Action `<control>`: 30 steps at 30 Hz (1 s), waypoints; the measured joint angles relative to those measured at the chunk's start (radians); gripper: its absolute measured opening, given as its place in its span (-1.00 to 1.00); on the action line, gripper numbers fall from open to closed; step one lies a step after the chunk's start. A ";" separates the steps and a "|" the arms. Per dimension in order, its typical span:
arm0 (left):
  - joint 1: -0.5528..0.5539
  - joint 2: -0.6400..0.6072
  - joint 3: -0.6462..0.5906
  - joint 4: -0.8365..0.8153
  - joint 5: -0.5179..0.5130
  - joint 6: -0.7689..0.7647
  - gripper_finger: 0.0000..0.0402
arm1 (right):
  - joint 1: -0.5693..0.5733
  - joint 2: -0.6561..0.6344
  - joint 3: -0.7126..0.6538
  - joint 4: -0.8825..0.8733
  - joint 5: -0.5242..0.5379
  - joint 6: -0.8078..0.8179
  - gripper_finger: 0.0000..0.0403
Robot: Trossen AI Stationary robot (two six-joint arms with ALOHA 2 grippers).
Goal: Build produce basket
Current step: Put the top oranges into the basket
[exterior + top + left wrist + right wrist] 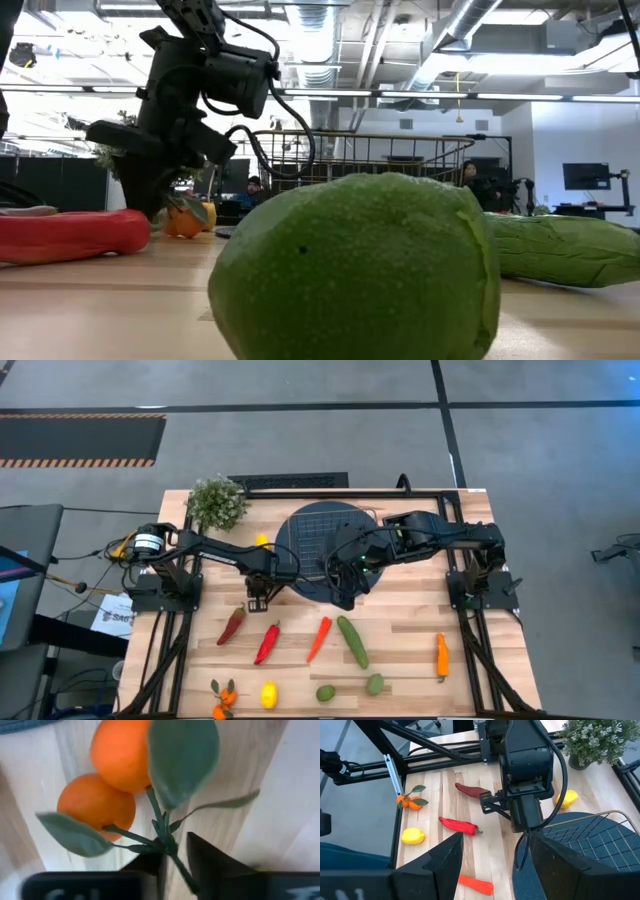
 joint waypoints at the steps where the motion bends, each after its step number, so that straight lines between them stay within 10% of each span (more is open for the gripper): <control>1: 0.000 0.000 0.000 0.002 0.007 -0.001 -0.87 | 0.000 0.000 0.000 0.000 0.002 0.000 0.23; 22: -0.089 -0.429 0.002 -0.021 -0.047 -0.185 -1.00 | 0.000 0.000 0.000 0.006 0.006 0.017 0.23; 30: -0.087 -0.405 0.003 0.001 -0.026 -0.119 -0.81 | 0.000 0.000 0.000 0.008 0.009 0.017 0.23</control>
